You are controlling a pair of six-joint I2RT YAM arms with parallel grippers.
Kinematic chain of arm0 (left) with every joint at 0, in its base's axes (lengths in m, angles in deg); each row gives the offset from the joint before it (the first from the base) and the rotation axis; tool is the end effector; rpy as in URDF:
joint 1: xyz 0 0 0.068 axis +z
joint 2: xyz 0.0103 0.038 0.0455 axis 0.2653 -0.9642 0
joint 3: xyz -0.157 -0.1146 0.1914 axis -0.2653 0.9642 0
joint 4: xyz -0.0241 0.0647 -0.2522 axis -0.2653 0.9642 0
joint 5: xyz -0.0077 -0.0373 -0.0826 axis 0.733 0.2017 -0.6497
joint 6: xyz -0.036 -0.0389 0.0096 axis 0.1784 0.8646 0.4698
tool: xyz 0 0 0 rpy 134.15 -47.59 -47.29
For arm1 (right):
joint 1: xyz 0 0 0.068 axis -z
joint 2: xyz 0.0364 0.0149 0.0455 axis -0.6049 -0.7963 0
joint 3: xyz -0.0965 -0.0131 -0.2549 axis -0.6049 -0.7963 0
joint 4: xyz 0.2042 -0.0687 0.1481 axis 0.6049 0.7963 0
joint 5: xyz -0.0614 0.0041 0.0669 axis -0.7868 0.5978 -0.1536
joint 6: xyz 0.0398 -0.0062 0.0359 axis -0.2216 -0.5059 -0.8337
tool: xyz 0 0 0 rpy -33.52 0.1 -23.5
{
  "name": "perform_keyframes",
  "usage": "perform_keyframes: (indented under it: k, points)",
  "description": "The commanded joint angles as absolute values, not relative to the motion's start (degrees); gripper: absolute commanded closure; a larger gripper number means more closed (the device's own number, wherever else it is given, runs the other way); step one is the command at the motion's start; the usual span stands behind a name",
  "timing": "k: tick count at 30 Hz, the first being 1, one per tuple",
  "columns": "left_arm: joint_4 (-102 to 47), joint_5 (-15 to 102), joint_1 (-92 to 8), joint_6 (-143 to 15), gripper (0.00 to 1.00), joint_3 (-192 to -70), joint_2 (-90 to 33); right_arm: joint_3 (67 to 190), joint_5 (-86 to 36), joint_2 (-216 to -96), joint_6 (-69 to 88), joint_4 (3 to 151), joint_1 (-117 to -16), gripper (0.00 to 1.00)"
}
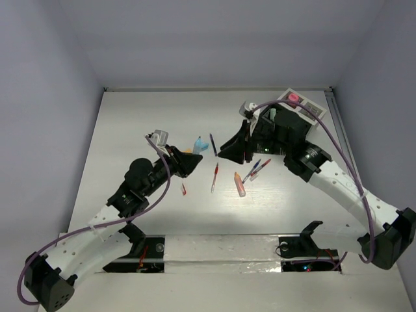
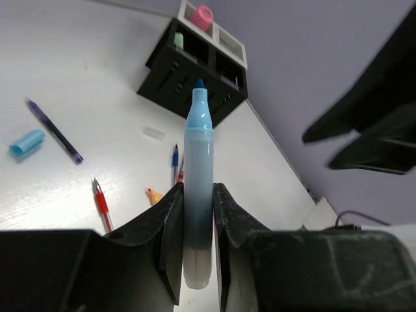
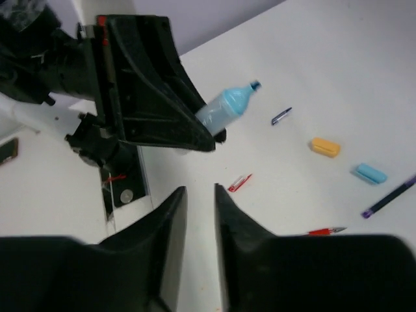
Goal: Sort the stationery into containers
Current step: Pick up the pen cap from the center of the board.
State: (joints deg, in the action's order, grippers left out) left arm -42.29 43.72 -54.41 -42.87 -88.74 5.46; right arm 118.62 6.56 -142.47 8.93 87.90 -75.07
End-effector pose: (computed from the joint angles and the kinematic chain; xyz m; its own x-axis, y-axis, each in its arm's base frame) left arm 0.1377 -0.1182 0.3105 -0.3310 -0.4256 -0.8422 0.6584 0.5352 -0.5292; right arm 0.1955 0.1803 0.3878 -0.2988 -0.1055 -0.9485 -0.9306 0.2525 0.2651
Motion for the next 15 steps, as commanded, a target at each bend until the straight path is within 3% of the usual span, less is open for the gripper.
perform_keyframes:
  k: [1,3,7,8,11,12,14,15]
  points:
    - [-51.2,50.7,-54.1,-42.9,1.0,-88.0,6.1,110.7,-1.5,-139.9,-0.2,70.5,-74.7,0.75]
    - [-53.1,53.5,-54.1,-43.8,1.0,-86.8,6.6,107.7,-4.6,-141.0,-3.5,66.4,-74.7,0.95]
    - [-56.7,58.9,-54.1,-46.4,1.0,-84.9,7.6,107.3,-9.4,-149.7,-9.2,62.1,-75.9,1.0]
    - [-57.5,60.1,-54.1,-46.9,1.0,-84.6,7.9,107.6,-15.6,-151.5,-10.2,61.8,-76.9,0.99]
    - [-61.1,62.2,-54.1,-49.7,1.0,-82.8,8.3,110.9,-26.0,-159.7,-14.4,61.4,-79.8,0.92]
    - [-61.2,63.0,-53.6,-50.4,1.0,-82.5,8.4,112.1,-28.3,-161.8,-15.3,61.5,-80.9,0.78]
    - [-60.9,65.2,-53.6,-51.7,1.0,-81.2,8.7,115.2,-33.0,-167.8,-17.9,62.7,-81.7,0.65]
    - [-60.7,65.6,-53.6,-52.0,1.0,-80.2,9.2,116.1,-37.2,-169.5,-18.9,62.8,-82.2,0.54]
